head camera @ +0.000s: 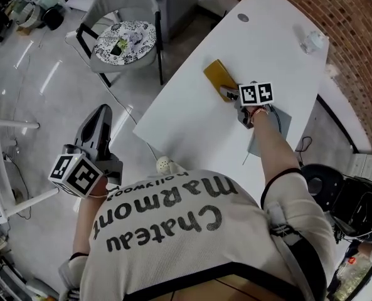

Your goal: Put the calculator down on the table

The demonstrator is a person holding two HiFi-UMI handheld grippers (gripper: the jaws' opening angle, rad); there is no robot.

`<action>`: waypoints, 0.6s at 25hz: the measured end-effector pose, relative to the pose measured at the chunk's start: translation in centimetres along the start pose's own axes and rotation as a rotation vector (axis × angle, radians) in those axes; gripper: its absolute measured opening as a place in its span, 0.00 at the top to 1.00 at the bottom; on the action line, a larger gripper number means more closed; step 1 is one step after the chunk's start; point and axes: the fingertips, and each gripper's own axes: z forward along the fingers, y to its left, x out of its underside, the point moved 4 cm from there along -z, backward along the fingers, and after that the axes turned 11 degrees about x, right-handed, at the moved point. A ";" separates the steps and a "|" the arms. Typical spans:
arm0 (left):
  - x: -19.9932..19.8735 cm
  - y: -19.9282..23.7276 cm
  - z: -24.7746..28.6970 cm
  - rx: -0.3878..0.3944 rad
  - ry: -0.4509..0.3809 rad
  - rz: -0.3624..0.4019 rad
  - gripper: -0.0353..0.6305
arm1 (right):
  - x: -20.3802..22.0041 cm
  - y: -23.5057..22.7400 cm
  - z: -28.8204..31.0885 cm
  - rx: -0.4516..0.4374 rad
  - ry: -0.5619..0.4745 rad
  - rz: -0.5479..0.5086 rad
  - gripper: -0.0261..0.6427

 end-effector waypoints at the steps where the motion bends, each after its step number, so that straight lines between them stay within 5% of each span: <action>1: 0.1 0.0 -0.1 -0.002 -0.001 -0.005 0.94 | -0.1 -0.2 0.0 0.012 -0.001 -0.003 0.75; 15: 0.4 -0.3 1.0 0.007 0.018 -0.024 0.94 | -0.2 -2.4 -0.9 0.119 -0.031 0.028 0.62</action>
